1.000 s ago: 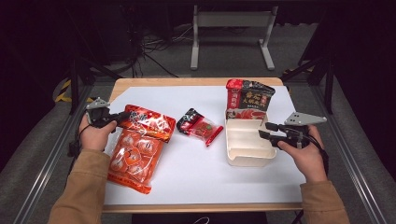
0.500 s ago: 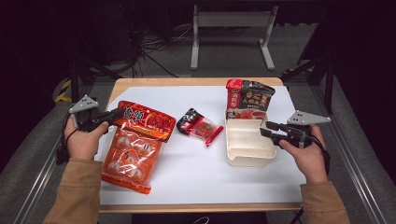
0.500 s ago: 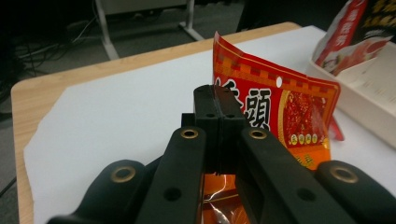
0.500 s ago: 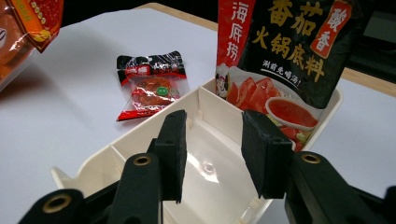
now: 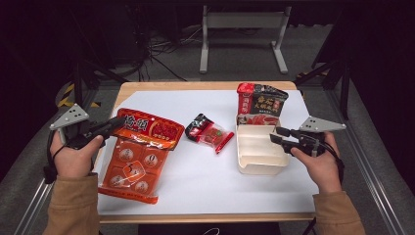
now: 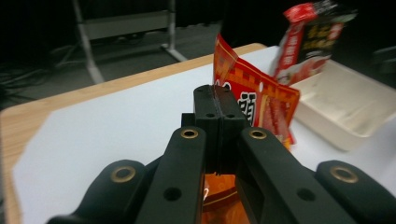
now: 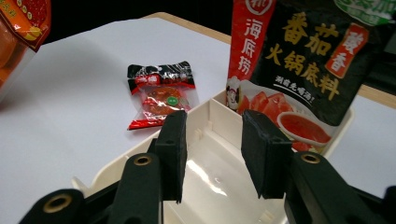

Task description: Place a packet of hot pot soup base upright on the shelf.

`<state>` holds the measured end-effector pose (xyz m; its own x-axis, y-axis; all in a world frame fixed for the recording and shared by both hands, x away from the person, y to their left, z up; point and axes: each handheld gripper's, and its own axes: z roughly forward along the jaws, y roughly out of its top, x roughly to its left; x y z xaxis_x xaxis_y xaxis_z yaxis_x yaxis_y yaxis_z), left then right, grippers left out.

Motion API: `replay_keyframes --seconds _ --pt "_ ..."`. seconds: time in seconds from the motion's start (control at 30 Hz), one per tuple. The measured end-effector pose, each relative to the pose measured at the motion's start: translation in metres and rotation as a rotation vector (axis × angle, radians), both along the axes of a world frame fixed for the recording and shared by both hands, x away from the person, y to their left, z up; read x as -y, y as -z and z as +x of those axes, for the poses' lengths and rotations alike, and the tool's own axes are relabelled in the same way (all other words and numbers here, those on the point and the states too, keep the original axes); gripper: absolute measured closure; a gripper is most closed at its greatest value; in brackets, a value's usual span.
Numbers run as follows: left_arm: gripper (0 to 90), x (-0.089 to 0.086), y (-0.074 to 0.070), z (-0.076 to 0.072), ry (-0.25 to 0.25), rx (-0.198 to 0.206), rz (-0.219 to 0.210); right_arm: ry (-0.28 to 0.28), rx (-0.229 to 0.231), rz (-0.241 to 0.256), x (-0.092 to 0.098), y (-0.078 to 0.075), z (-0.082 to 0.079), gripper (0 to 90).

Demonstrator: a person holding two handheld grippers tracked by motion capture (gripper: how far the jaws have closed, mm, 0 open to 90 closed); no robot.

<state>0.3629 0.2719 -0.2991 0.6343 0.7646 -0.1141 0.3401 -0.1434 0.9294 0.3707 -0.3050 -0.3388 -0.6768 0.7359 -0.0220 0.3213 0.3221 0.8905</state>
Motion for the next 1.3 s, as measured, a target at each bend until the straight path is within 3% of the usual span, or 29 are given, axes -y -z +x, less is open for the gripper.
replay_keyframes --seconds 0.07,0.47,0.7,0.9,1.0,1.13,1.3 --pt "90.0 0.0 -0.002 -0.003 0.026 -0.003 -0.021 -0.003 0.0 0.0 -0.001 0.0 0.0 59.3" --pt "90.0 0.001 -0.009 -0.014 0.051 0.017 -0.014 -0.035 0.008 0.009 -0.013 -0.005 -0.004 57.1" --pt "90.0 0.004 -0.017 -0.02 0.095 0.04 -0.012 -0.075 0.035 0.014 -0.028 -0.014 -0.009 56.9" --pt "90.0 0.017 -0.029 -0.035 0.121 0.071 0.046 -0.141 0.058 0.002 -0.056 -0.016 -0.013 53.5" --pt "90.0 0.022 -0.034 -0.043 0.152 0.088 0.055 -0.161 0.062 -0.008 -0.068 -0.016 -0.012 52.3" --pt "90.0 0.028 -0.041 -0.052 0.188 0.109 0.064 -0.195 0.063 0.009 -0.078 -0.016 -0.012 51.4" --pt "90.0 0.035 -0.045 -0.06 0.198 0.117 0.091 -0.219 0.076 0.014 -0.084 -0.017 -0.014 51.1"
